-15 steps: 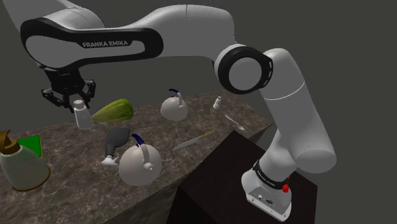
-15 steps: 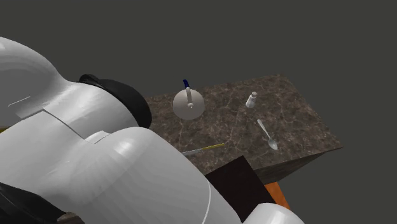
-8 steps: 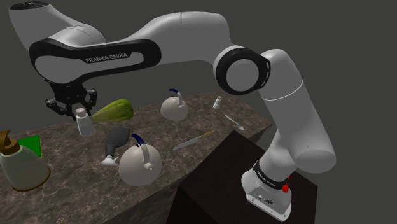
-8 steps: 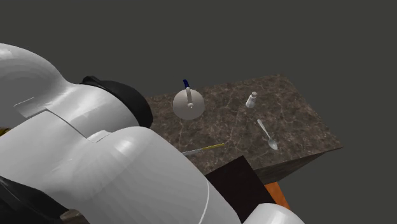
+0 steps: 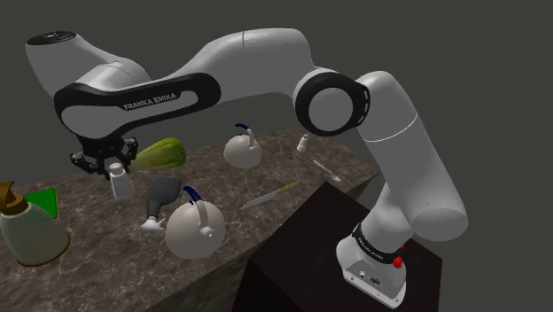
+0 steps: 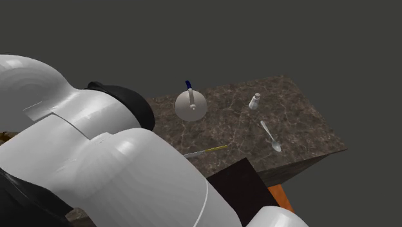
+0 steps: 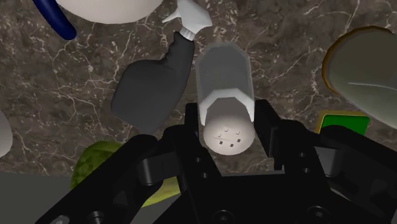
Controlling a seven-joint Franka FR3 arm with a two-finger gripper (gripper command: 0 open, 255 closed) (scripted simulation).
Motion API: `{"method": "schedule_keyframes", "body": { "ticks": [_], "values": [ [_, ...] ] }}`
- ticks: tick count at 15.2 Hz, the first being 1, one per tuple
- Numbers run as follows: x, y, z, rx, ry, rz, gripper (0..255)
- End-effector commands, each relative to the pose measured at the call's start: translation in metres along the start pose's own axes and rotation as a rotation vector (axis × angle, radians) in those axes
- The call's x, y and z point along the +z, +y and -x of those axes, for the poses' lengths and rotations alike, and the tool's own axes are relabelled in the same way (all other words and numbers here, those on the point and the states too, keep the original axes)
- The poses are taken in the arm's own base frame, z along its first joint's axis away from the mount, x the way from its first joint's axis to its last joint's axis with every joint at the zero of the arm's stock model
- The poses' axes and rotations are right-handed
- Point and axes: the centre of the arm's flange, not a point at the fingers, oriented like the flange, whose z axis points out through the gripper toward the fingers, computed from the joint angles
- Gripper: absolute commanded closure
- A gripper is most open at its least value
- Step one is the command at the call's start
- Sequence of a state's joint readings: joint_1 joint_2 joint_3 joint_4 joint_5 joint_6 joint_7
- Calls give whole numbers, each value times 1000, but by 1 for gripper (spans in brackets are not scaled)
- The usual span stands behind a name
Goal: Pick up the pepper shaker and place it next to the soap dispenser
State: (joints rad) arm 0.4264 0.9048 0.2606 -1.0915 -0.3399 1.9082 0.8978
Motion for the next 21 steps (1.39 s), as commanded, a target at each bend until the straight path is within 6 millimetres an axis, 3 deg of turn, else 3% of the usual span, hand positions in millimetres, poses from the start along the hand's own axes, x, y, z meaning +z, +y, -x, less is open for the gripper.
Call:
{"method": "schedule_keyframes", "body": {
  "ticks": [1,21],
  "values": [
    [10,-1,0,0,0,-1,255],
    [115,-14,5,0,0,-1,255]
  ]
}}
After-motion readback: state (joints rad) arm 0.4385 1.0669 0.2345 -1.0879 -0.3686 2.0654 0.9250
